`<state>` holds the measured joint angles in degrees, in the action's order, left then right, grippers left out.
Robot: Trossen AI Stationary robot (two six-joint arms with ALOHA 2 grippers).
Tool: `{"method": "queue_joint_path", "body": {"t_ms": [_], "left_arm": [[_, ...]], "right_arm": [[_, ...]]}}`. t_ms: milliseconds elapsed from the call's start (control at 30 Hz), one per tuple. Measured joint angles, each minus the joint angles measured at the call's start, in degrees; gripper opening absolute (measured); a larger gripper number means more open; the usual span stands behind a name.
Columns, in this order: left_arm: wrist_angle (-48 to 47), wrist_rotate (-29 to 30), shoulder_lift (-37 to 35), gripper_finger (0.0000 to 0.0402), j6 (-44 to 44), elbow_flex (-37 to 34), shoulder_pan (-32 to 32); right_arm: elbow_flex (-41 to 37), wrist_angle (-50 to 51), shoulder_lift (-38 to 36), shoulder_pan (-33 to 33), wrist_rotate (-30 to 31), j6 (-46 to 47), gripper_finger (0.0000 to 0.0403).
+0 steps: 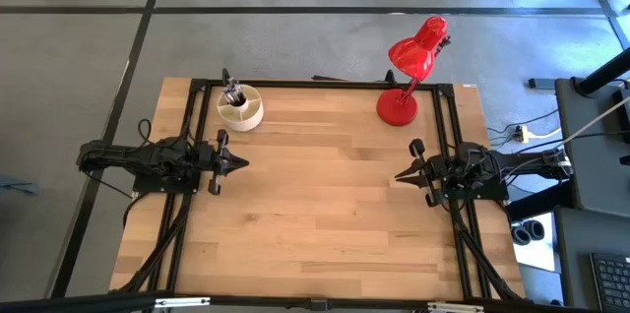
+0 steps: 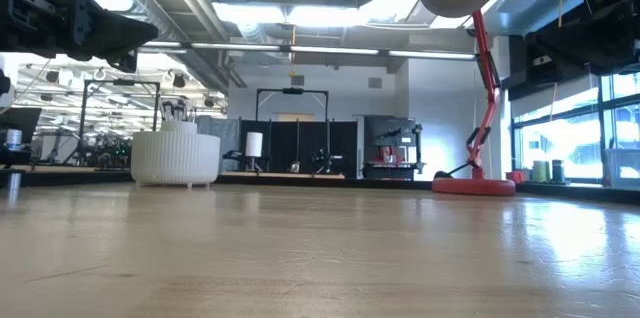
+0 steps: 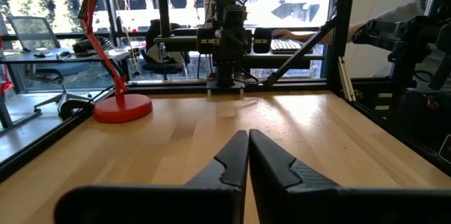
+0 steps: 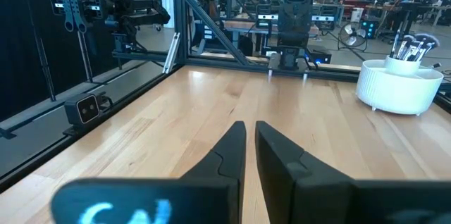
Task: Put items in baskets/containers
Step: Return to Home Position
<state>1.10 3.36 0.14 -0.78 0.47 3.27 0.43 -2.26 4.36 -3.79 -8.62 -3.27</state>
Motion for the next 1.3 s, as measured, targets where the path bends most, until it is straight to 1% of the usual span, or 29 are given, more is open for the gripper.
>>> {"method": "queue_joint_path", "body": {"t_ms": [1300], "left_arm": [[0.00,0.00,0.00,0.0010,0.00,0.00,0.00]], "right_arm": [[0.00,-0.02,0.00,-0.02,0.00,0.00,0.0036]]}}
